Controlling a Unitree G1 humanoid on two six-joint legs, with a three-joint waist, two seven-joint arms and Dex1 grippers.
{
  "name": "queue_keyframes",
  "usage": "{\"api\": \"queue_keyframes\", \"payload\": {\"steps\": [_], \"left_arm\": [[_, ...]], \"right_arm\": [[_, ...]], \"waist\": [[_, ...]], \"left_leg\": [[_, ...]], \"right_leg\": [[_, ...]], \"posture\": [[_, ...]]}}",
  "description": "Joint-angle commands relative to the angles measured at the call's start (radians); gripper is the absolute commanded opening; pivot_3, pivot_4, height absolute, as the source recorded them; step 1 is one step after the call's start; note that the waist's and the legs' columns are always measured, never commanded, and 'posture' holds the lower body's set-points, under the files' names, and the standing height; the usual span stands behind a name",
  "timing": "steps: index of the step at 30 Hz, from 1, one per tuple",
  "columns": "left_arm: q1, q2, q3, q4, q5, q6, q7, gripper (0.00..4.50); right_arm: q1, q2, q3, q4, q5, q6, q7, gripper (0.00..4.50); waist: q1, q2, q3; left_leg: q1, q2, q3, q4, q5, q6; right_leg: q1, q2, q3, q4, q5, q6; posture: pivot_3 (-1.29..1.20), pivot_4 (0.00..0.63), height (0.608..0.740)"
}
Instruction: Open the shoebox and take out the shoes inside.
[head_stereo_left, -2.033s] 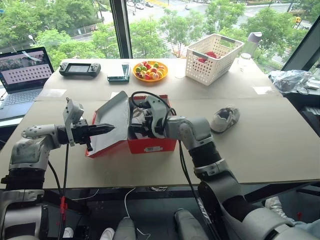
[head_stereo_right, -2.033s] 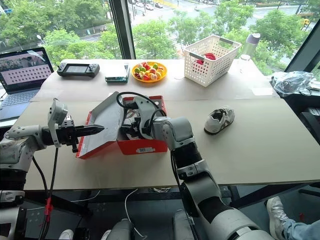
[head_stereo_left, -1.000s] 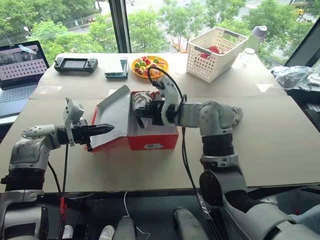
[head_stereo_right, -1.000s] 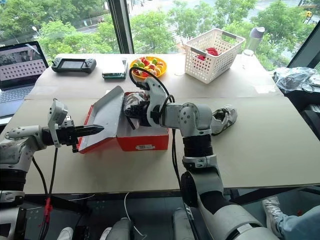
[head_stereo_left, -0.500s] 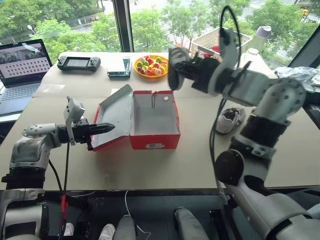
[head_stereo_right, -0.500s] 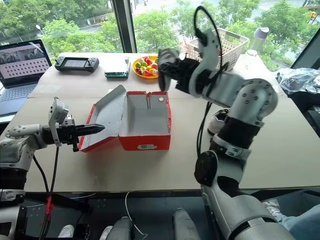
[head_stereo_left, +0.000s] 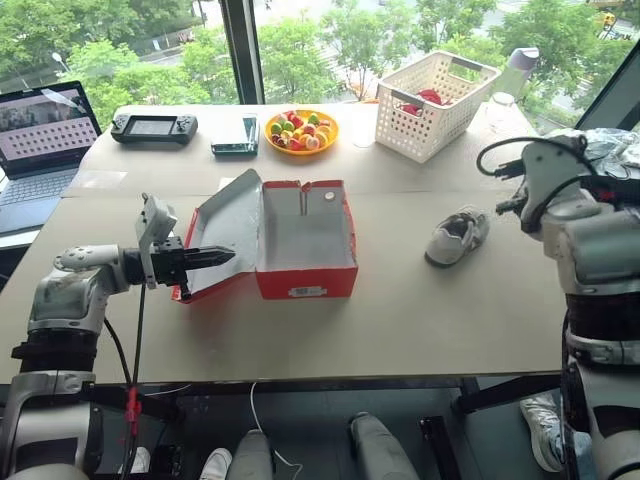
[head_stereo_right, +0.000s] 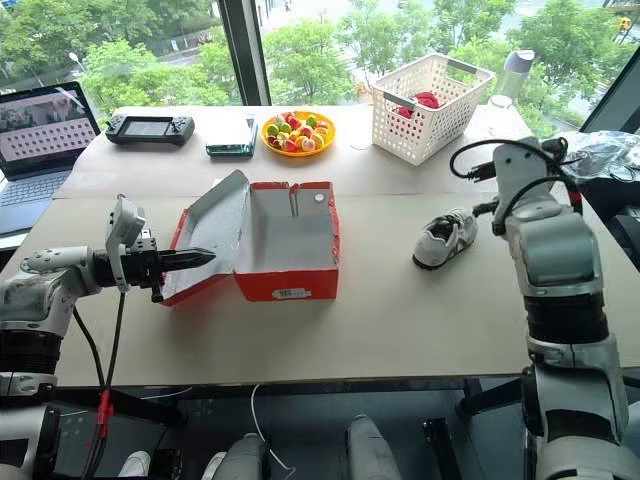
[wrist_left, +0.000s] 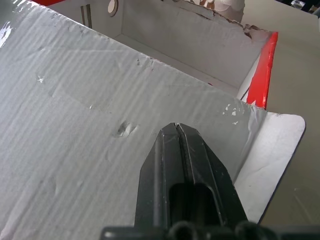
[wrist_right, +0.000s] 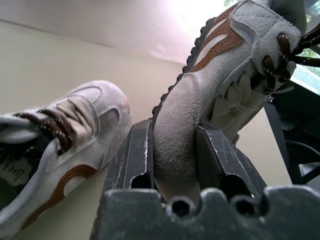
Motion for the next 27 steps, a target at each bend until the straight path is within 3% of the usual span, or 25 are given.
{"api": "queue_keyframes", "payload": {"steps": [1, 12, 20, 25, 27], "left_arm": [[-0.016, 0.011, 0.014, -0.008, -0.003, -0.023, -0.010, 0.00], [-0.022, 0.014, 0.014, -0.001, -0.002, -0.024, -0.020, 0.00], [-0.044, 0.005, 0.001, 0.020, 0.006, -0.036, -0.027, 0.00], [-0.052, 0.006, -0.003, 0.022, 0.005, -0.042, -0.038, 0.00], [-0.054, 0.010, 0.000, 0.014, -0.002, -0.045, -0.047, 0.00]], "right_arm": [[0.043, 0.011, -0.067, -0.119, -0.029, 0.055, -0.015, 1.30], [0.181, 0.176, -0.145, -0.371, -0.058, 0.283, -0.052, 1.30], [0.196, 0.305, -0.110, -0.332, -0.091, 0.235, -0.080, 1.30], [0.203, 0.361, -0.162, -0.323, -0.098, 0.147, -0.073, 2.63], [0.189, 0.370, -0.195, -0.329, -0.098, 0.143, -0.069, 3.41]], "waist": [[0.005, 0.000, 0.000], [0.015, 0.000, 0.000], [0.013, 0.000, 0.000], [0.012, 0.000, 0.000], [0.013, 0.000, 0.000]], "left_leg": [[0.000, 0.000, 0.000, 0.000, 0.000, 0.000], [-0.001, 0.000, -0.001, 0.007, 0.000, 0.000], [0.000, 0.000, -0.001, 0.009, 0.002, 0.001], [0.000, 0.000, -0.001, 0.009, 0.002, 0.001], [-0.001, 0.000, -0.001, 0.009, 0.002, 0.001]], "right_leg": [[0.000, 0.000, -0.001, 0.000, 0.000, 0.000], [0.001, 0.000, -0.001, 0.001, 0.001, 0.002], [0.002, 0.001, 0.000, 0.001, 0.006, 0.004], [0.003, 0.001, 0.000, 0.001, 0.007, 0.004], [0.002, 0.001, 0.000, 0.001, 0.007, 0.004]], "posture": [[0.00, 0.150, 0.740], [0.00, 0.150, 0.740], [0.00, 0.150, 0.740], [0.00, 0.150, 0.740], [0.00, 0.150, 0.740]]}}
